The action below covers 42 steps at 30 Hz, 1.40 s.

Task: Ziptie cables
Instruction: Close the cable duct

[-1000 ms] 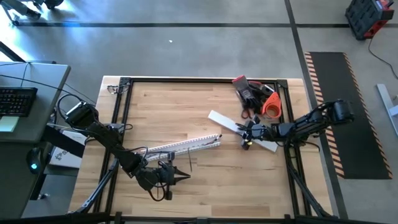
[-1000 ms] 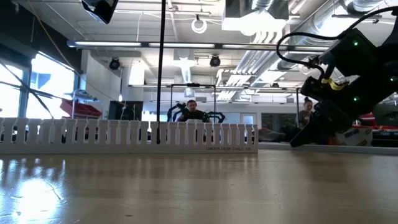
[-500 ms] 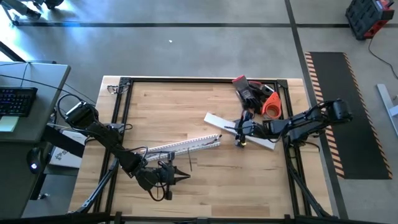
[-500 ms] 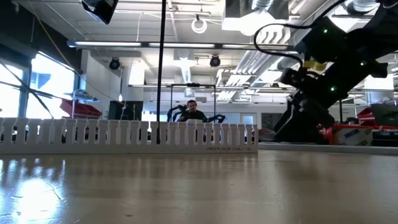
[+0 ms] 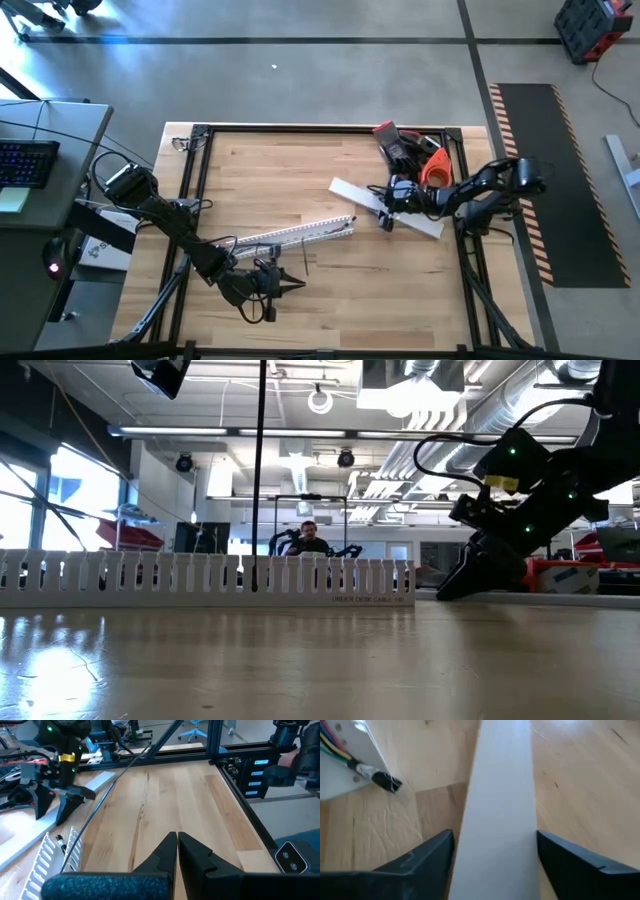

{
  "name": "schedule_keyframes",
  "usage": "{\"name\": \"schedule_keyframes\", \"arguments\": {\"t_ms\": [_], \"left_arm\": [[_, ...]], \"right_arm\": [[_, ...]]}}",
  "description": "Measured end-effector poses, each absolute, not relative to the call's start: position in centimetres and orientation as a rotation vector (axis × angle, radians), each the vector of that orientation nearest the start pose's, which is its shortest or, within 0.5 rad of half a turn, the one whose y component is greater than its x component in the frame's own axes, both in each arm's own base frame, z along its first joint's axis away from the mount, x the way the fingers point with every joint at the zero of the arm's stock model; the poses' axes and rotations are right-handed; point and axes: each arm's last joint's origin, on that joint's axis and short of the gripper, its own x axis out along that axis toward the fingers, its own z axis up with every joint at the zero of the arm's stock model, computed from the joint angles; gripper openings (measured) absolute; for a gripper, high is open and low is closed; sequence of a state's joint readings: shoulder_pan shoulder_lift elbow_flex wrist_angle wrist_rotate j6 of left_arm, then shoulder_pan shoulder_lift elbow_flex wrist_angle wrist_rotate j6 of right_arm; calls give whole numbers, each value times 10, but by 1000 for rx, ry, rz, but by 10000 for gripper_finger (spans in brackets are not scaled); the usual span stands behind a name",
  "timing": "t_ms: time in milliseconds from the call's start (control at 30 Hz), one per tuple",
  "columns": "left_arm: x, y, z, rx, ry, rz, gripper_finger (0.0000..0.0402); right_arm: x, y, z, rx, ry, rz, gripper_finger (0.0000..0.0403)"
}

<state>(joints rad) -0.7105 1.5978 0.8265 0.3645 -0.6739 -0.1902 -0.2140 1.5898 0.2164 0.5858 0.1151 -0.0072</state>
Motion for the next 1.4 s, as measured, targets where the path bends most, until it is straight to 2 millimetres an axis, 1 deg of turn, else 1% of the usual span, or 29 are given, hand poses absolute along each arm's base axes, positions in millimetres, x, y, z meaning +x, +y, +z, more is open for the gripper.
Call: {"name": "schedule_keyframes", "arguments": {"t_ms": [133, 300, 500, 667, 767, 800, 867, 900, 967, 1033, 1100, 1200, 1300, 1400], "left_arm": [[260, -200, 204, 72, 308, 6, 0], [260, -203, 208, 68, 277, -1, 0], [255, -208, 214, 102, 231, 8, 0], [249, -210, 220, 98, 212, 22, 0], [247, -211, 222, 102, 207, 15, 0], [247, -212, 222, 103, 207, 13, 0], [246, -212, 222, 106, 210, 10, 0], [246, -212, 222, 106, 209, 10, 0], [246, -212, 221, 108, 210, 16, 0], [246, -212, 221, 108, 211, 17, 0], [246, -212, 221, 108, 210, 18, 0], [246, -212, 221, 109, 211, 18, 0], [246, -212, 221, 109, 211, 18, 0], [247, -212, 221, 109, 212, 19, 0]], "right_arm": [[198, -46, 65, 31, 735, -309, 209], [202, -47, 61, 57, 682, -344, 206], [201, -45, 64, 99, 686, -360, 206], [203, -44, 78, 148, 624, -320, 206], [204, -44, 87, 154, 617, -307, 206], [205, -44, 91, 161, 604, -300, 201], [206, -45, 97, 152, 587, -313, 87], [205, -45, 98, 148, 592, -323, 52], [203, -44, 102, 147, 592, -325, 17], [203, -44, 107, 142, 570, -323, 1], [202, -44, 107, 124, 577, -317, 1], [203, -44, 110, 76, 560, -302, 28], [205, -46, 111, 24, 589, -290, 81], [208, -49, 110, -36, 643, -279, 152]]}}
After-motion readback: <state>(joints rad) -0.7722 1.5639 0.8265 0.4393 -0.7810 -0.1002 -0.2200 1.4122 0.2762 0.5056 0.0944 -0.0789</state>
